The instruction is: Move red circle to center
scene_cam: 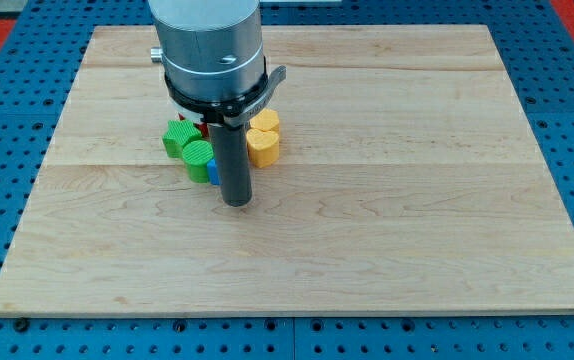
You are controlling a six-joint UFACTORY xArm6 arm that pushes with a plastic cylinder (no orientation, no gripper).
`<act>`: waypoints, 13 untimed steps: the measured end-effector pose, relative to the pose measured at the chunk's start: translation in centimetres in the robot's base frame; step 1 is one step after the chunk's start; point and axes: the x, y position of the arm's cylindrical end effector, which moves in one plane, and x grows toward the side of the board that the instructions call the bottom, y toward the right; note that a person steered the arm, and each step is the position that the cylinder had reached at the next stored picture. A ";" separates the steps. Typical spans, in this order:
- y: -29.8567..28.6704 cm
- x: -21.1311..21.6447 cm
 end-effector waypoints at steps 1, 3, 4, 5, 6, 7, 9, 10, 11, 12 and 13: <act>0.0 0.0; 0.1 3.0; -5.9 4.8; -10.0 2.6; -10.2 -1.7; -10.2 -4.0; -8.5 -5.8; -6.8 -6.2; -5.8 -6.3; -5.1 -8.4; -2.7 -8.5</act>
